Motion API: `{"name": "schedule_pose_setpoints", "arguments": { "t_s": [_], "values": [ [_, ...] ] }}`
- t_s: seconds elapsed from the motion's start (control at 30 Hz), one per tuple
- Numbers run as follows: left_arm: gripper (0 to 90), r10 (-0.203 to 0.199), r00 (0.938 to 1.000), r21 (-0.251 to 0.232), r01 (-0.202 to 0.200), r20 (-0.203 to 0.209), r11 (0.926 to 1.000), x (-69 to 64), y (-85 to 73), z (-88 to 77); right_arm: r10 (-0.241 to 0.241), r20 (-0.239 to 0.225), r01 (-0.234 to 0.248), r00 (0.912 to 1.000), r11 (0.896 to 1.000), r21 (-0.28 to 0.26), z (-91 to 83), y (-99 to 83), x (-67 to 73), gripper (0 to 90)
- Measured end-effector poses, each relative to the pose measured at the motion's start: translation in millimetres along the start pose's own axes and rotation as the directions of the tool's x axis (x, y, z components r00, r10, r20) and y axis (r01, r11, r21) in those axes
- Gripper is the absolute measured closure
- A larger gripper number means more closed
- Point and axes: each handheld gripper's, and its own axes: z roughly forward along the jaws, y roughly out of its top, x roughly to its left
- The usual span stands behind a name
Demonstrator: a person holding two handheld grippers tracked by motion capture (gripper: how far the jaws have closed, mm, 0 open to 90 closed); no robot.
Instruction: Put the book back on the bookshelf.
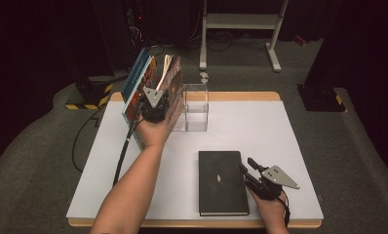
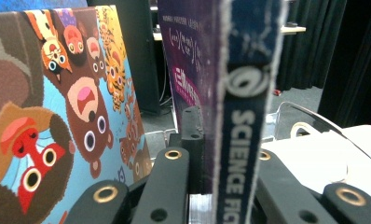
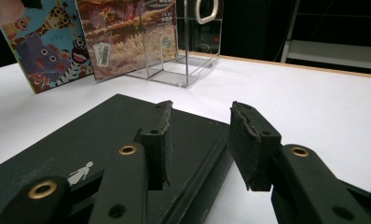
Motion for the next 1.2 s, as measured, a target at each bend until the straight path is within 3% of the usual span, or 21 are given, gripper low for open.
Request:
{"name": "schedule_pose_setpoints", "arguments": {
  "t_s": [0.37,0.63,0.83,1.2],
  "values": [
    [83.9,0.024,0.9988,-0.019,-0.025,-0.044,0.9995,0.3,-0.3,4.4,-0.001,0.001,0.001,1.0,1.0,-0.001,-0.1,-0.1,-0.1,59.6],
    [82.3,-0.001,0.9964,-0.027,-0.001,-0.085,0.9996,1.2,-1.0,2.1,-0.003,0.0,0.003,1.0,1.0,0.0,-0.2,0.1,0.8,59.6],
    [59.9,-0.024,0.9957,-0.003,0.024,-0.089,0.9997,7.3,-3.5,-1.8,-0.005,-0.004,0.005,1.0,1.0,0.001,0.5,0.3,1.9,59.5],
    [52.5,-0.041,0.9952,0.015,0.043,-0.089,0.999,3.8,-12.7,-11.4,-0.014,-0.007,0.014,0.9999,1.0,-0.001,0.5,0.9,4.0,59.5]
  ]
}}
